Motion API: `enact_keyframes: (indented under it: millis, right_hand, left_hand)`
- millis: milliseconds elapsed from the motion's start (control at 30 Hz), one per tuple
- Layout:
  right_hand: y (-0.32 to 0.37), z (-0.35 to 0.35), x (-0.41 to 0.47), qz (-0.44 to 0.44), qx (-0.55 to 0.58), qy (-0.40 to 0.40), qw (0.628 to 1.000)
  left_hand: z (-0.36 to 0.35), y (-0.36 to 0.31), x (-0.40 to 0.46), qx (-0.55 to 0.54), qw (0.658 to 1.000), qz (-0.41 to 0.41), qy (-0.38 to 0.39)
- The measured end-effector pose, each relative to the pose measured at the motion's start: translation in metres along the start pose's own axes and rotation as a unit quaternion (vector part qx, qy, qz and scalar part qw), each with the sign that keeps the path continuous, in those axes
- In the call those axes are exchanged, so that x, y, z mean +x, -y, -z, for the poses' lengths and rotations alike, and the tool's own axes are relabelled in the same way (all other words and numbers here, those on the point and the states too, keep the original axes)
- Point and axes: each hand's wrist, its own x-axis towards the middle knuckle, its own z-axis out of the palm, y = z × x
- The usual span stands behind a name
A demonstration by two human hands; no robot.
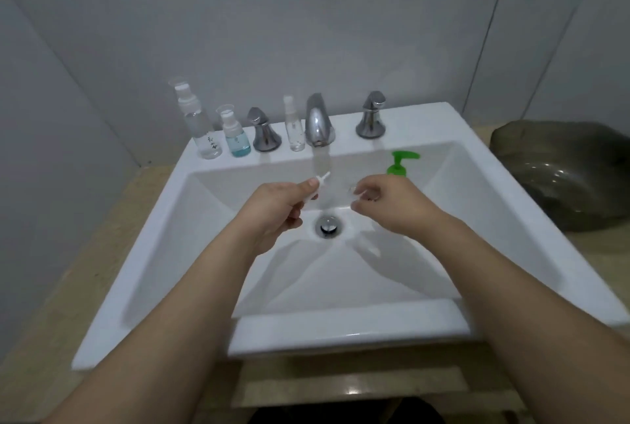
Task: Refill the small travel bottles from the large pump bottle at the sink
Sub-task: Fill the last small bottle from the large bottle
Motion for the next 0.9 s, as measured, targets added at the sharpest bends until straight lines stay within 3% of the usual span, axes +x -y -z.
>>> enact_keyframes:
  millis: [133,267,400,600,900]
  right_hand:
    - [-0.033,0.038,-0.016,-0.010,0.038,-0.033,0.999]
    - [-0.063,0.054,-0.025,-0.028,0.085,-0.078,0.993]
    - [-0.071,0.050,-0.019,-0.029,0.073,-0.068,0.995]
    - [-0.072,0.047,-0.007,-0.026,0.011,-0.074,0.997]
    - [-0.067,0.052,0.002,-0.040,-0.049,-0.088,0.994]
  left_hand:
    - [-0.046,-0.006,-0.007,0.010,0.998,-0.062,0.005]
    - [-0.090,-0.024,0.000,0.029,0.992,-0.100,-0.065]
    - [-0.116,-0.035,0.026,0.082,0.974,-0.143,-0.158]
    - [-0.119,-0.035,0.080,0.131,0.945,-0.137,-0.268]
    - [-0.120,-0.048,0.100,0.194,0.935,-0.097,-0.282]
